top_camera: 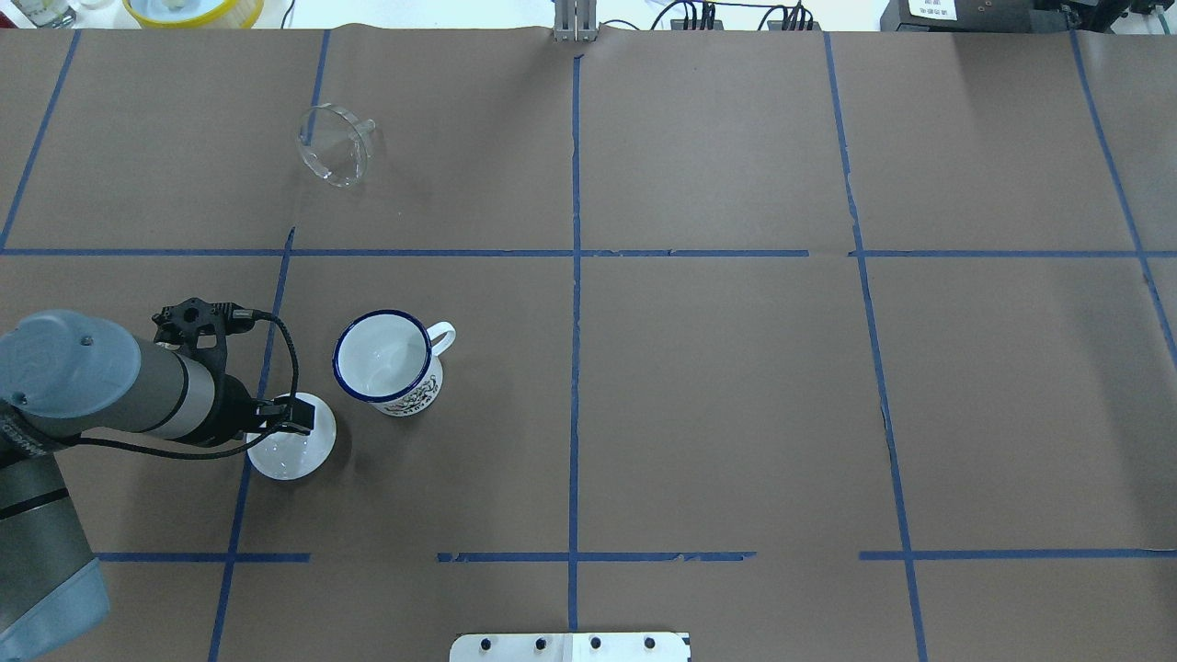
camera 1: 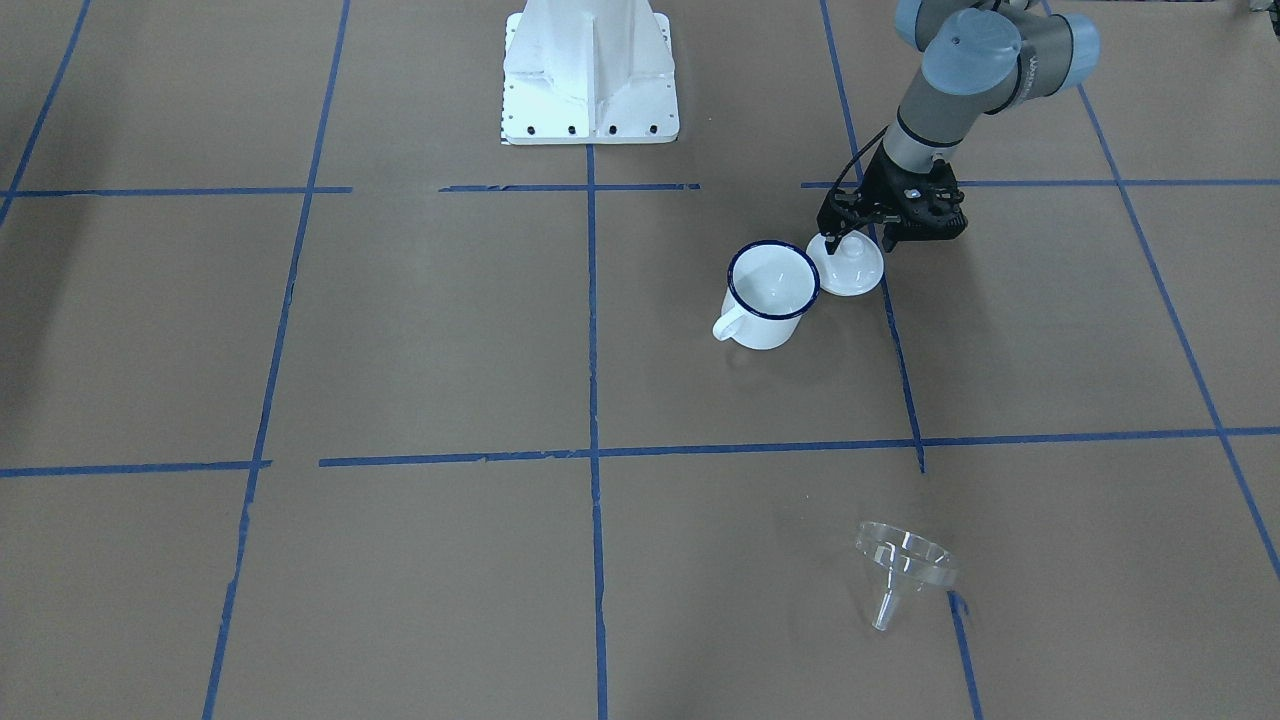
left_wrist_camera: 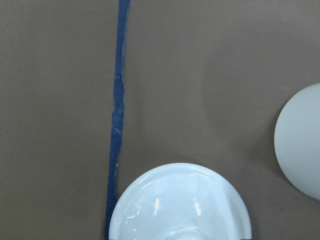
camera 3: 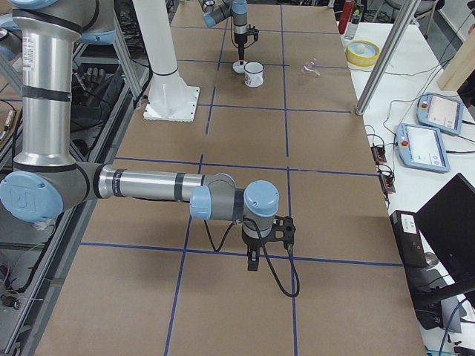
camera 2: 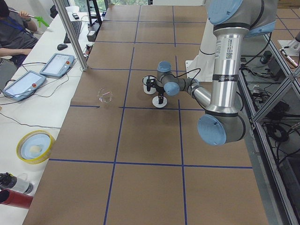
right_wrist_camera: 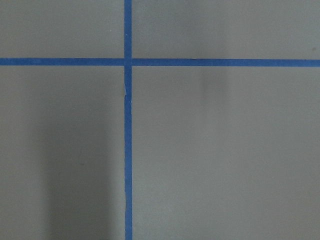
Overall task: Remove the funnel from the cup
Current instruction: 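Lower the left gripper and grasp the white lid by its knob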
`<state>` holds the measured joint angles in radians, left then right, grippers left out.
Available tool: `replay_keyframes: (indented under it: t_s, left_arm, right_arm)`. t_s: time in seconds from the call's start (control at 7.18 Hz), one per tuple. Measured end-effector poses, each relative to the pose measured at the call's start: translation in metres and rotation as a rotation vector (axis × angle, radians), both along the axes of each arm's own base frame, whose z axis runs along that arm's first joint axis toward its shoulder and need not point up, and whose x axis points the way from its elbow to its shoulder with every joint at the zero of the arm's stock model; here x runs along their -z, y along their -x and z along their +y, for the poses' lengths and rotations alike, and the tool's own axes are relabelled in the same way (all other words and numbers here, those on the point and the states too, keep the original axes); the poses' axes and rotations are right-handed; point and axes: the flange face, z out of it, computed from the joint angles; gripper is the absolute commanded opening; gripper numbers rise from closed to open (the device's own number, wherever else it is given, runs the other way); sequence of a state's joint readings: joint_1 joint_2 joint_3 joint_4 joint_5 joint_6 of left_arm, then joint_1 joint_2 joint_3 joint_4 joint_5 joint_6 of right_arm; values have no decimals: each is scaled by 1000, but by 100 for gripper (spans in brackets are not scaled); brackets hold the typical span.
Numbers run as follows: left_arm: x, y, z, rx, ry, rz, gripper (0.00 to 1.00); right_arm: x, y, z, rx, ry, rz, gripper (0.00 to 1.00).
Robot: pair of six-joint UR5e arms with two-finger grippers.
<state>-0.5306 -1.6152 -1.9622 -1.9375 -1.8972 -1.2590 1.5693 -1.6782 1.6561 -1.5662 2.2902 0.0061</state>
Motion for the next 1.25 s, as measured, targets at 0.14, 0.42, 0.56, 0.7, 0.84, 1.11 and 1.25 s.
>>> replay_keyframes:
  t_s: [0.14,0.42,0.56,0.7,0.84,1.11,1.25]
  left_arm:
    - [0,-3,3,-3,5,0,85]
    - [3,-6,7,-5,11,5,71]
    - [4,-7,7,-5,11,6,71]
    - [4,-6,7,-5,12,6,73]
    - [5,-6,7,-3,11,6,73]
    - [5,-5,6,-1,12,5,73]
    - [5,-4,5,2,12,5,73]
  right_arm:
    - [0,0,0,0,0,0,100]
    - [0,0,0,0,0,0,100]
    - [0,0,0,0,0,0,100]
    - [0,0,0,0,-1,0,100]
    - [0,0,0,0,-1,0,100]
    - [0,0,0,0,-1,0,100]
    - [0,0,0,0,0,0,100]
